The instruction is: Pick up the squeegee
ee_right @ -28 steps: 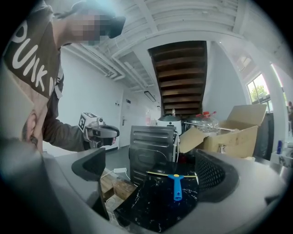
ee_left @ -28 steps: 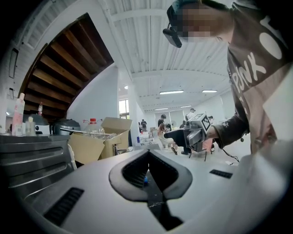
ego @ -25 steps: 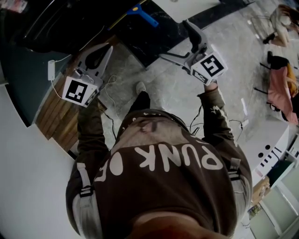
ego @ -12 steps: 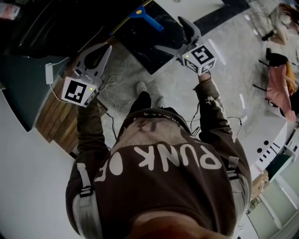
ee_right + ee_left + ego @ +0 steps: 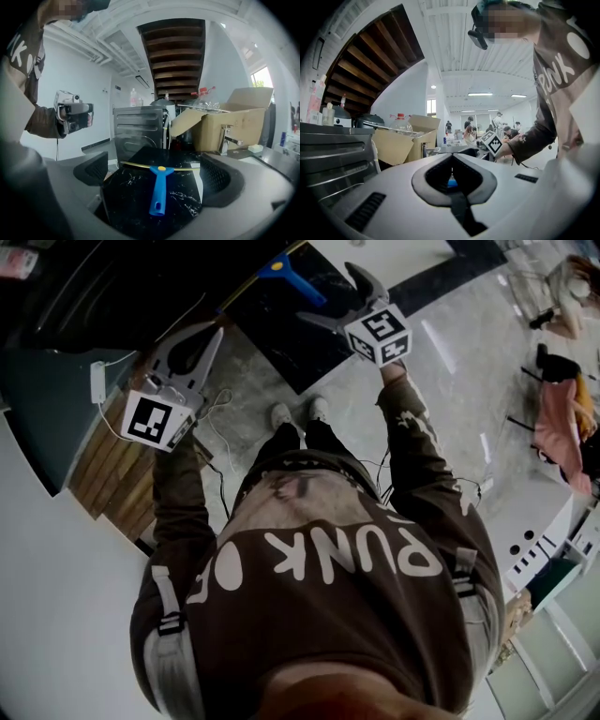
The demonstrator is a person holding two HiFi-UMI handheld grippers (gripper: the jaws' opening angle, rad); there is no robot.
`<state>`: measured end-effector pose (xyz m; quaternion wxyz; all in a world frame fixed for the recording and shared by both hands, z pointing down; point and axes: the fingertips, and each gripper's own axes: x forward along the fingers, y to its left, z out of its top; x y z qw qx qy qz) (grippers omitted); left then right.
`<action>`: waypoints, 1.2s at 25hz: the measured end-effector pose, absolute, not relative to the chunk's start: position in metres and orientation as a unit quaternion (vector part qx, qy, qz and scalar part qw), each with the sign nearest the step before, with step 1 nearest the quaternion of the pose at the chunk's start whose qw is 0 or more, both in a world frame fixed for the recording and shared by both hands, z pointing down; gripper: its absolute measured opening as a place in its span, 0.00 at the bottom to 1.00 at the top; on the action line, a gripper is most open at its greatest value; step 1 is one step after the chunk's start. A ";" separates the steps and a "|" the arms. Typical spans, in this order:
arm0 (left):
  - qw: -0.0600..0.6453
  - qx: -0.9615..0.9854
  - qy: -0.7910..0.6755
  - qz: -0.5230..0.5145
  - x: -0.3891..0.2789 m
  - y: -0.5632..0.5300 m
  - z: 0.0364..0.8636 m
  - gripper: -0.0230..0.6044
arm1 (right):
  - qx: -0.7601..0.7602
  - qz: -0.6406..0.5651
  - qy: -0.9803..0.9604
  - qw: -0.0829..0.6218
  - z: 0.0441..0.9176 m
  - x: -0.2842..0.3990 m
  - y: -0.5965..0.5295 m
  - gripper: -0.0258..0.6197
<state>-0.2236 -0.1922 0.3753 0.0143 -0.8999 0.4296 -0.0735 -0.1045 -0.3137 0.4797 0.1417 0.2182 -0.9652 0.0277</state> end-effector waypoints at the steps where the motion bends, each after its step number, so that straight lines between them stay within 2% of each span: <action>1: 0.014 -0.898 0.433 -0.073 -0.223 -0.194 0.374 0.04 | 0.220 0.033 -0.964 0.146 0.487 -0.106 -0.319 0.96; 9: 0.014 -0.892 0.445 -0.078 -0.214 -0.206 0.371 0.04 | 0.216 0.064 -0.955 0.193 0.540 -0.120 -0.348 0.96; 30: 0.010 -0.889 0.449 -0.088 -0.220 -0.208 0.373 0.04 | 0.217 0.097 -0.922 0.305 0.611 -0.136 -0.364 0.93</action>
